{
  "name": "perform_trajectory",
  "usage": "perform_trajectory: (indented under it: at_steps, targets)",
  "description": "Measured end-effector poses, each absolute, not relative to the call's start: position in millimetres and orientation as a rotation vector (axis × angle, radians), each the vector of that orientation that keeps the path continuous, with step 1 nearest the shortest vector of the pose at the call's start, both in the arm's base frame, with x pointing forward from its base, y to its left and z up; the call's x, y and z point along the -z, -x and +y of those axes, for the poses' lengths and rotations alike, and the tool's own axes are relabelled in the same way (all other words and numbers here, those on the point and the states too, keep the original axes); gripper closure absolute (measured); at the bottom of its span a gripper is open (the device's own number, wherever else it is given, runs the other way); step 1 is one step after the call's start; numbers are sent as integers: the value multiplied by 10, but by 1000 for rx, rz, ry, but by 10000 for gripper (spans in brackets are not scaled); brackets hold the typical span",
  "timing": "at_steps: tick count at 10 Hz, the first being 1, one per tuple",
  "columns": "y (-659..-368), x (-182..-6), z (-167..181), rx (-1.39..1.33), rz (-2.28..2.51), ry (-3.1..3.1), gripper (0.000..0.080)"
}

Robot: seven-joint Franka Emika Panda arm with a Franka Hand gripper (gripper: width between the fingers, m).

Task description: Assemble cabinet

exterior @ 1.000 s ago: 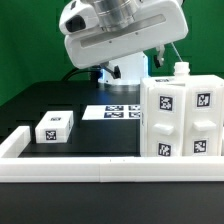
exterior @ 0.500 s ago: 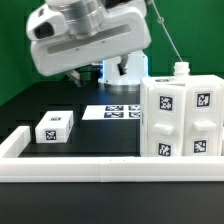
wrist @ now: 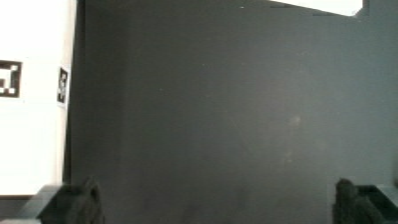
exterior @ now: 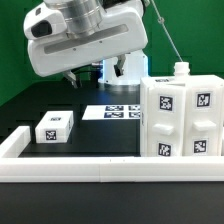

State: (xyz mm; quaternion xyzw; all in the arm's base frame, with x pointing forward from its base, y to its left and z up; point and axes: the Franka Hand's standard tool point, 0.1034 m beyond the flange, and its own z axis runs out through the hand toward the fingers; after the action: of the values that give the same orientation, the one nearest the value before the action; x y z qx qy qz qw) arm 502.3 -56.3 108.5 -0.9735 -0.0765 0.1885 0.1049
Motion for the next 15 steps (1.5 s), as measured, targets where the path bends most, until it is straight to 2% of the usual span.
perform_trajectory:
  at_steps: [2, 4, 9, 12, 15]
  targets:
    - [-4922, -801, -925, -511, -279, 2927, 151]
    - [-4984, -800, -1161, -431, -322, 2981, 151]
    - [-4983, -783, -1201, -408, -345, 2981, 151]
    - [-4819, -618, -1616, -216, -90, 3057, 151]
    - [-4775, -567, -1615, -173, -3, 3023, 151]
